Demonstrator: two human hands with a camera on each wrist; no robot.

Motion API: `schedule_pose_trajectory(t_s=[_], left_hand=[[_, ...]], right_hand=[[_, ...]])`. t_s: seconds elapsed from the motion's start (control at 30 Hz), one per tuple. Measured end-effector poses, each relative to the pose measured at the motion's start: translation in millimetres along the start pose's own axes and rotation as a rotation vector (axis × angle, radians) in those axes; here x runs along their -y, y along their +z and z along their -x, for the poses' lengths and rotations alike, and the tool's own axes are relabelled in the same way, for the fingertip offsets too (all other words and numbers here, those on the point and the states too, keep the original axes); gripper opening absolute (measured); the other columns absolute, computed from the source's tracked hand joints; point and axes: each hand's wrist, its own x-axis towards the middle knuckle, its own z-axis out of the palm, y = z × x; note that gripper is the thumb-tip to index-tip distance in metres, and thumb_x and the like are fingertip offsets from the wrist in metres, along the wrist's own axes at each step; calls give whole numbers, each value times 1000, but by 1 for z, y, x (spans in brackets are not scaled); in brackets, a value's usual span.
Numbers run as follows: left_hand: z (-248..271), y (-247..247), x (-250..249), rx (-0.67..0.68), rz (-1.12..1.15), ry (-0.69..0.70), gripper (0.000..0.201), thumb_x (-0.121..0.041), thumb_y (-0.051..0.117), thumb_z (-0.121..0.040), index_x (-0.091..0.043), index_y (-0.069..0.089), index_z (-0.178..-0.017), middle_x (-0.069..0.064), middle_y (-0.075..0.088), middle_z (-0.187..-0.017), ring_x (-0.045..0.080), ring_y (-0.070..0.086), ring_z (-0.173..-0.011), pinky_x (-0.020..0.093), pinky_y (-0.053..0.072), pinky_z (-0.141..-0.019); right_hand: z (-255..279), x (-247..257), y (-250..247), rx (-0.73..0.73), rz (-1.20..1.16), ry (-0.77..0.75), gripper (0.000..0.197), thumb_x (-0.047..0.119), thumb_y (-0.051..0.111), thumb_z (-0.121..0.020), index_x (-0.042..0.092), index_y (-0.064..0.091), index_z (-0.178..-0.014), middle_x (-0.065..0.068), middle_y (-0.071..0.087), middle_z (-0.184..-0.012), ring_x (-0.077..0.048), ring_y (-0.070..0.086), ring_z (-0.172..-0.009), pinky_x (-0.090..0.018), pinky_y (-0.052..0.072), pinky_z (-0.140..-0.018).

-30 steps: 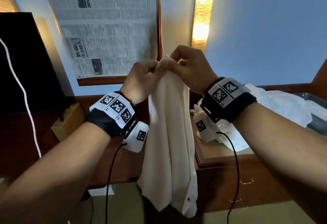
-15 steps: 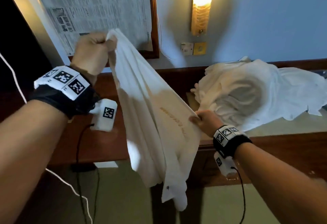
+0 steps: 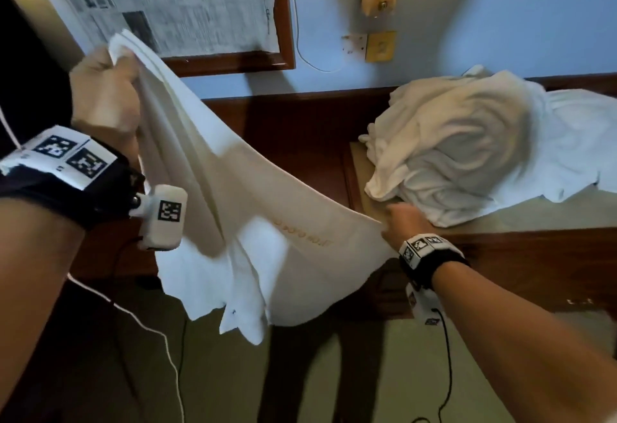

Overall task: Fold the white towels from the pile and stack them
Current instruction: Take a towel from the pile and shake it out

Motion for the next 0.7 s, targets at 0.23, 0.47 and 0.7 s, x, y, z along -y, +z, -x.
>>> schedule_pose_trajectory(t_s=[0.23,0.47,0.7], left_hand=[[73,47,-62,589,-197,237,33,-27,48,-102,-18,45,-70,0,44,-71,6,41,-62,27,34,-63],[69,34,-69,775,-176,356,40,-39,46,-96,-3,62,-86,21,62,-92,28,57,-83,39,44,-79],[50,17,-58,726,-229,484,38,-27,48,-103,4,54,-82,16,49,-78,13,44,-71,27,34,-65]], right_hand=[[34,162,-87,-297,-759,-718,20,29,60,-97,14,72,-102,4,70,-85,-3,57,-69,-23,49,-70],[30,213,-127,-331,-1072,-650,34,28,59,-91,-3,59,-78,-18,58,-72,-9,46,-52,-28,40,-51],[56,225,-104,8,-1328,-533,11,8,58,-98,0,58,-91,1,57,-63,-2,46,-43,-17,36,-40]])
